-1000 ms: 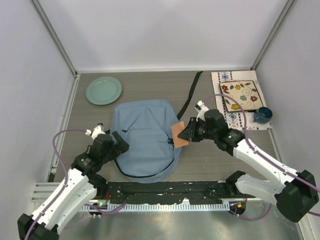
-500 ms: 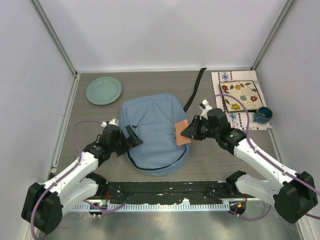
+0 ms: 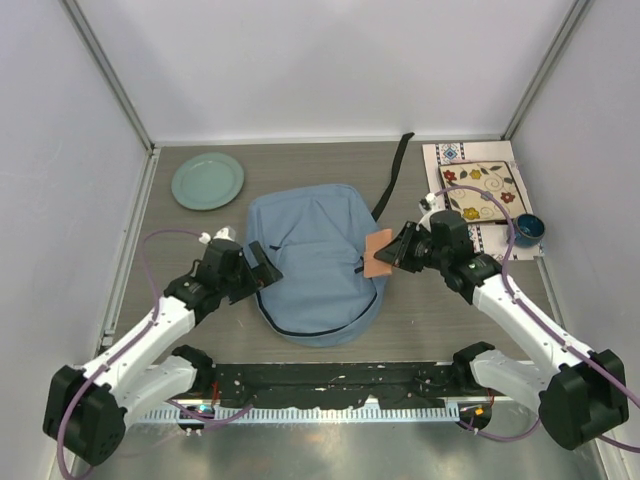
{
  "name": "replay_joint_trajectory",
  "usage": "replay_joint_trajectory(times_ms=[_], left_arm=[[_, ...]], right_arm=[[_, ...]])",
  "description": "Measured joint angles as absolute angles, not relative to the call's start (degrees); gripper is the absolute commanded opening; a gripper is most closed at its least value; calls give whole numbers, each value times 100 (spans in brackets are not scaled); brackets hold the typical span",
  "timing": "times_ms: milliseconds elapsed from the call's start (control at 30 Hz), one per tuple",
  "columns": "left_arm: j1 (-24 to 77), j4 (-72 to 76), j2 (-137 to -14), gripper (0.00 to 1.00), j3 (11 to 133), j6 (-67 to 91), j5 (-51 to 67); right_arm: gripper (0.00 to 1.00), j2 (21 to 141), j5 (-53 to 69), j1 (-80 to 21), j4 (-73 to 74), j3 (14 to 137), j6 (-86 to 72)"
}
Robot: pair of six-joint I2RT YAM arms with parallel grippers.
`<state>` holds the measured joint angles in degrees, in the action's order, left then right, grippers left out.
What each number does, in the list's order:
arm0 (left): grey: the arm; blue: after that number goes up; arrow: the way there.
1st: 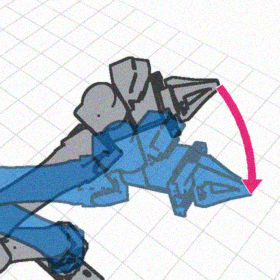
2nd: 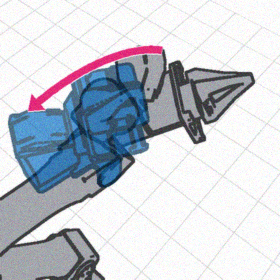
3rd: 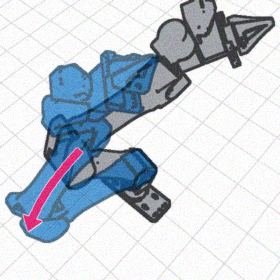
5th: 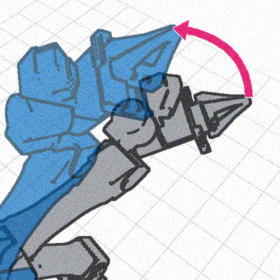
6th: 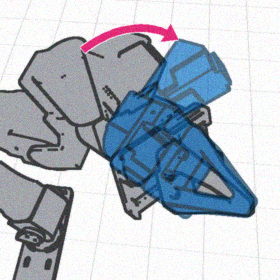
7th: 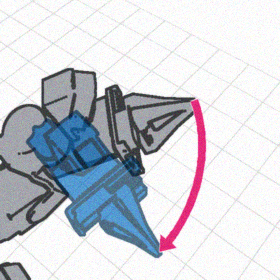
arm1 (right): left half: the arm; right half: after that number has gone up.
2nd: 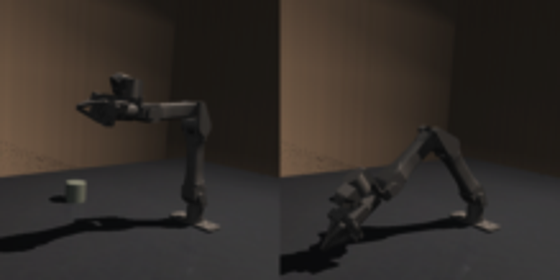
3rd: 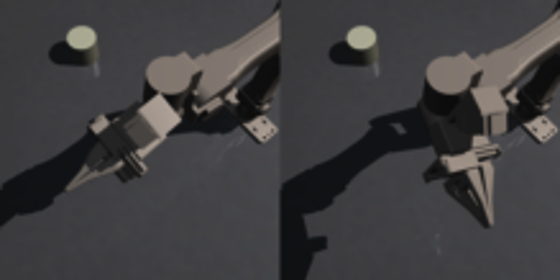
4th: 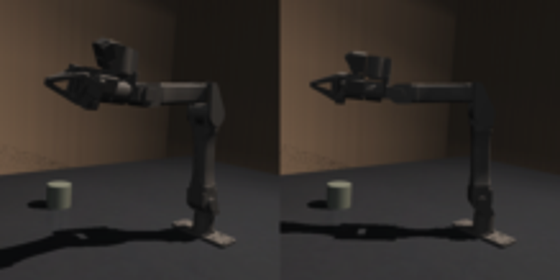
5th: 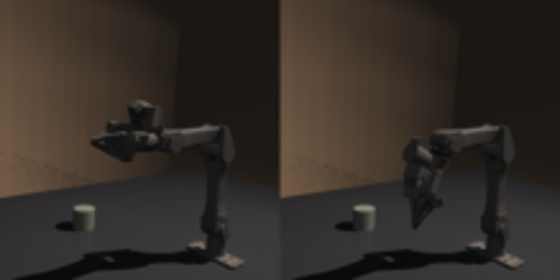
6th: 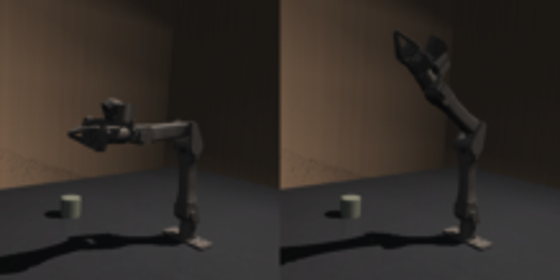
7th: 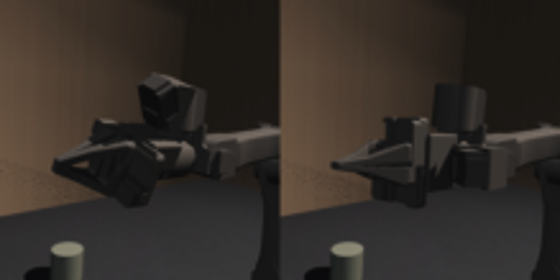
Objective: Pack the student bag
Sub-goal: Adjust the student bag at the center of the board.
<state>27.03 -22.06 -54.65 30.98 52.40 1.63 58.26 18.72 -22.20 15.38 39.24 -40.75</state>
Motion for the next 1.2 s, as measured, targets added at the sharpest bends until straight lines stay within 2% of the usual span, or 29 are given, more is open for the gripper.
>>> replay_joint_trajectory(times_ms=[300, 500, 767, 1033, 1200], left_arm=[[2703, -3780, -4348, 100, 3894, 5275, -880], [2705, -4200, -4580, 100, 4672, 5231, -1002], [3118, -4007, -6055, 100, 5771, 4945, -965], [3706, -3647, -8256, 98, 7609, 3865, -895], [3739, -3627, -9218, 95, 8217, 3249, -799]], right_arm=[[1, 5745, 1791, -2106, 1614, 3927, -4154], [1, 5566, 1621, -2088, 1787, 3931, -4110], [1, 5389, 1520, -2086, 1894, 3931, -4060], [1, 5100, 1535, -2075, 1903, 3876, -4036], [1, 5006, 1568, -2060, 1975, 3865, -3957]])
